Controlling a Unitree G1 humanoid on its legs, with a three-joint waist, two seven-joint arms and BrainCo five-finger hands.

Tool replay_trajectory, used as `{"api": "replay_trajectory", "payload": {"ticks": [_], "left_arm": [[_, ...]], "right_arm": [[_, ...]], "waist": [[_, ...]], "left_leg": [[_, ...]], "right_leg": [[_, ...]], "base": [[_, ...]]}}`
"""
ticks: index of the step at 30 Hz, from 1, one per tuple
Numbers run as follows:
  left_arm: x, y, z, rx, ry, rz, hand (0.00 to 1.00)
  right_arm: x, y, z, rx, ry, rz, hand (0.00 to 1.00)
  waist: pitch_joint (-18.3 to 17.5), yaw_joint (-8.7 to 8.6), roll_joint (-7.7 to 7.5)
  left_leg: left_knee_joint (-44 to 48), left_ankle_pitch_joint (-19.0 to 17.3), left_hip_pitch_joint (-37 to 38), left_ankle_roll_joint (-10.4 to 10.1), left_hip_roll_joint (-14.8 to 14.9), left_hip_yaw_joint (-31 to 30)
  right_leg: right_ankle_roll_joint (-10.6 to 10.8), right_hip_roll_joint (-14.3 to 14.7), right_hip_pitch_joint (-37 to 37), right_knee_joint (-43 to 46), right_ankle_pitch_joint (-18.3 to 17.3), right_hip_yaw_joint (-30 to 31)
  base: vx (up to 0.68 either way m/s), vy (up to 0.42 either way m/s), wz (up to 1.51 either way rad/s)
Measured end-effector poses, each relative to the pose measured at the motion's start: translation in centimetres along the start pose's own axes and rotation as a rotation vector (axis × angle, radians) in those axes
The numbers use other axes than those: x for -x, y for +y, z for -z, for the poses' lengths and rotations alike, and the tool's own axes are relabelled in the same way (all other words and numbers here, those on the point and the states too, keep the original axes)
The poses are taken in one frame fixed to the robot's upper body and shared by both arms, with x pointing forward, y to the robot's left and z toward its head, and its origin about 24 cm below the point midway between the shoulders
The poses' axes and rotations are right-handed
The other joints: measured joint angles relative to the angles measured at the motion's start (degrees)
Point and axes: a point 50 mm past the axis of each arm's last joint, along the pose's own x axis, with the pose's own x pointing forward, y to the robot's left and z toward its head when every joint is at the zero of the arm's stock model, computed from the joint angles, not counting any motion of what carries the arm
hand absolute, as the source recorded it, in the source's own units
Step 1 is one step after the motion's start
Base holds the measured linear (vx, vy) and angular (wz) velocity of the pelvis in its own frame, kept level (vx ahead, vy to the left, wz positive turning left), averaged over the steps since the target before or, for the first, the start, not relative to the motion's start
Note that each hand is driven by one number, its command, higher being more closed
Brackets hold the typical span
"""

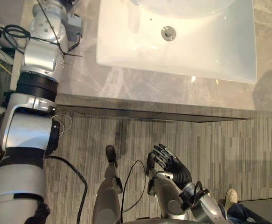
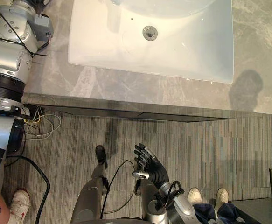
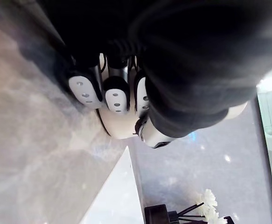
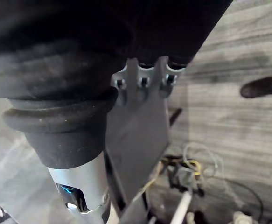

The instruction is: Organize washtable

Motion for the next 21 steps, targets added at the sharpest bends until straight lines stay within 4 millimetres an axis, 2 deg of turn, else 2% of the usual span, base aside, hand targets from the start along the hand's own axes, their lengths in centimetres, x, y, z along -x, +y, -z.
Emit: {"api": "replay_trajectory", "payload": {"ticks": [4, 6, 9, 10, 11, 12, 13, 14, 16, 17, 18, 20, 21], "left_arm": [[-0.3, -0.3, -0.1, 0.003, 0.009, 0.003, 1.0], [0.0, -1.9, 0.1, 0.066, 0.004, 0.036, 1.0], [2.5, -4.8, 1.1, 0.162, -0.036, 0.125, 1.0], [4.2, -6.2, 2.1, 0.22, -0.045, 0.164, 1.0], [5.1, -6.8, 2.2, 0.253, -0.058, 0.184, 1.0], [6.9, -7.8, 2.5, 0.33, -0.078, 0.22, 1.0], [9.1, -8.5, 3.3, 0.412, -0.069, 0.248, 1.0], [10.2, -8.8, 4.0, 0.446, -0.051, 0.257, 1.0], [15.5, -8.8, 7.5, 0.551, 0.074, 0.239, 1.0], [17.0, -8.6, 8.5, 0.577, 0.116, 0.223, 1.0], [19.9, -8.3, 9.7, 0.631, 0.182, 0.193, 1.0], [24.7, -7.7, 10.9, 0.699, 0.281, 0.127, 1.0], [26.0, -7.4, 11.0, 0.711, 0.305, 0.105, 1.0]], "right_arm": [[0.1, -0.2, -0.1, 0.004, -0.003, 0.013, 0.0], [-0.1, -0.2, -0.2, 0.004, -0.006, 0.015, 0.0], [-0.6, 0.0, -0.5, 0.007, -0.023, 0.006, 0.0], [-1.2, 0.0, -0.9, 0.016, -0.042, -0.005, 0.0], [-1.4, 0.0, -1.2, 0.02, -0.052, -0.01, 0.0], [-1.9, 0.0, -1.5, 0.024, -0.069, -0.011, 0.0], [-2.1, -0.1, -1.8, 0.028, -0.079, -0.011, 0.0], [-2.1, -0.1, -1.8, 0.03, -0.082, -0.008, 0.0], [-1.9, -1.1, -1.9, 0.037, -0.084, 0.036, 0.0], [-1.8, -1.5, -1.8, 0.042, -0.077, 0.057, 0.0], [-1.5, -2.4, -1.5, 0.052, -0.062, 0.105, 0.0], [-0.8, -3.9, -1.2, 0.06, -0.043, 0.19, 0.0], [-0.6, -4.2, -1.1, 0.059, -0.043, 0.212, 0.0]], "waist": [[0.0, -0.07, 0.0], [0.0, -0.07, 0.0], [-0.06, 0.05, 0.12], [-0.19, 0.11, 0.38], [-0.25, 0.27, 0.5], [-0.42, 0.92, 0.84], [-0.66, 1.49, 1.44], [-0.9, 1.62, 1.85], [-3.44, 1.91, 4.34], [-4.43, 2.11, 5.03], [-5.8, 2.96, 6.36], [-8.07, 3.46, 8.15], [-8.73, 3.58, 8.49]], "left_leg": [[0.01, 0.02, 0.11, 0.02, -0.02, -0.09], [0.01, 0.02, 0.68, 0.02, -0.09, -0.49], [0.0, 0.0, 2.2, 0.01, -0.26, -0.88], [-0.02, -0.02, 2.7, -0.01, -0.41, -1.01], [-0.04, -0.04, 2.87, -0.02, -0.43, -1.02], [-0.04, -0.08, 3.3, -0.06, -0.46, -0.89], [-0.03, -0.08, 4.22, -0.06, -0.48, -0.72], [-0.04, -0.08, 4.79, -0.06, -0.53, -0.72], [-0.39, -0.61, 6.63, -0.11, -0.73, -0.62], [-0.4, -0.79, 6.89, -0.15, -0.74, -0.51], [-0.41, -1.13, 7.99, -0.07, -0.77, -0.16], [-0.42, -1.72, 9.76, -0.36, -0.88, -0.07], [-0.42, -1.77, 10.12, -0.38, -0.88, -0.08]], "right_leg": [[0.0, 0.0, 0.16, 0.03, 0.0, -0.06], [0.0, -0.03, 0.97, 0.01, -0.02, -0.24], [0.03, -0.23, 2.56, 0.02, -0.07, -0.2], [0.2, -0.4, 3.06, 0.02, -0.26, -0.18], [0.23, -0.43, 3.19, 0.04, -0.33, -0.16], [0.45, -0.44, 3.44, 0.12, -0.48, 0.0], [0.49, -0.47, 4.28, 0.22, -0.52, -0.01], [0.52, -0.51, 4.86, 0.26, -0.57, -0.03], [0.46, -0.79, 6.31, 1.12, -1.64, -0.06], [0.52, -0.84, 6.38, 1.31, -1.83, -0.04], [0.52, -0.94, 7.15, 1.51, -2.27, 0.15], [0.38, -1.1, 8.52, 1.59, -3.08, 0.13], [0.4, -1.1, 8.9, 1.54, -3.14, 0.07]], "base": [[0.0, 0.0, 0.0], [0.01, 0.005, 0.09], [0.03, 0.02, 0.05], [0.0, 0.0, 0.0], [0.0, 0.0, 0.0], [-0.01, 0.026, -0.04], [0.0, 0.021, -0.03], [0.0, 0.0, 0.0], [0.0, 0.013, 0.02], [0.0, 0.026, -0.09], [0.02, 0.022, -0.09], [0.0, 0.013, -0.03], [0.0, 0.016, 0.03]]}}
